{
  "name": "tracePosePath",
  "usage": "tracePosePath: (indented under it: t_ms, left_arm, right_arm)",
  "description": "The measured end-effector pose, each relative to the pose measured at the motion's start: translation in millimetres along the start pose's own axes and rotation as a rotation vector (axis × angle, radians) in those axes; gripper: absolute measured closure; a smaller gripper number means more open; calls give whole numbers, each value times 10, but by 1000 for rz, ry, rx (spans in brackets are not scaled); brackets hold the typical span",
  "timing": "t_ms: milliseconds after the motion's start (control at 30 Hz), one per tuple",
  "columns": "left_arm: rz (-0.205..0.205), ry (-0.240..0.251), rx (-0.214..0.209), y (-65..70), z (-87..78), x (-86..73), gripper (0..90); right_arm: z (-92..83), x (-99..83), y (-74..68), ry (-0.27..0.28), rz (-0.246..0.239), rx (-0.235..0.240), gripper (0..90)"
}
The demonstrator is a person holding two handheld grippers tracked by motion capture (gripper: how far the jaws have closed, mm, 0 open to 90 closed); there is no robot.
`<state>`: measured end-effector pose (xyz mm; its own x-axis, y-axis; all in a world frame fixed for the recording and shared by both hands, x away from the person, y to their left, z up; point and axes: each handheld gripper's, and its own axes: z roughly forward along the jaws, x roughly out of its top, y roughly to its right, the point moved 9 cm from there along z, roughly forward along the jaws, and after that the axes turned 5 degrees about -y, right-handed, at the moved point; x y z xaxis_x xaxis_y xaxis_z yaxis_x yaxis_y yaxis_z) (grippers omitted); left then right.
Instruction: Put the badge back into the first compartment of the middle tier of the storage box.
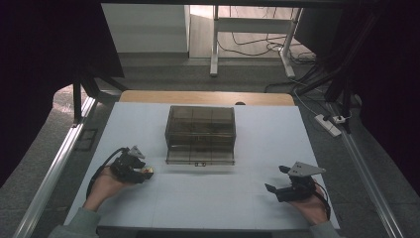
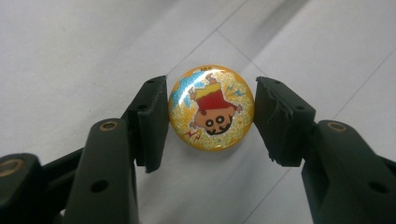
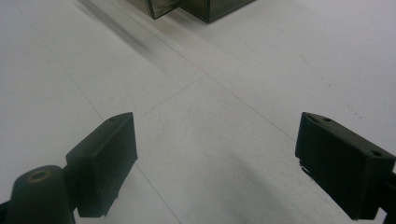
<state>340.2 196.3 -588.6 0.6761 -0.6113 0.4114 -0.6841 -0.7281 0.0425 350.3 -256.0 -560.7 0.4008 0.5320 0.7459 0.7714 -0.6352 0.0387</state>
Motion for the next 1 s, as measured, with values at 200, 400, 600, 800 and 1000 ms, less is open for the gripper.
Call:
tracePosePath:
  t_ms: [200, 400, 600, 800, 1000]
  left_arm:
    - [-21, 58, -11, -13, -83, 38, 465]
    - [-29, 98, -7, -12, -140, 62, 465]
    - [-43, 147, -8, -21, -223, 98, 465]
    - [-53, 195, -8, -19, -281, 136, 465]
    - [-65, 250, 3, -33, -368, 175, 465]
  right_arm:
    - [2, -1, 0, 0, 0, 0, 123]
    - [5, -2, -1, -1, 0, -1, 124]
    - [6, -2, -1, -2, 0, 0, 124]
    - [7, -4, 1, -3, -1, -3, 124]
    - [8, -3, 0, -3, -1, -2, 124]
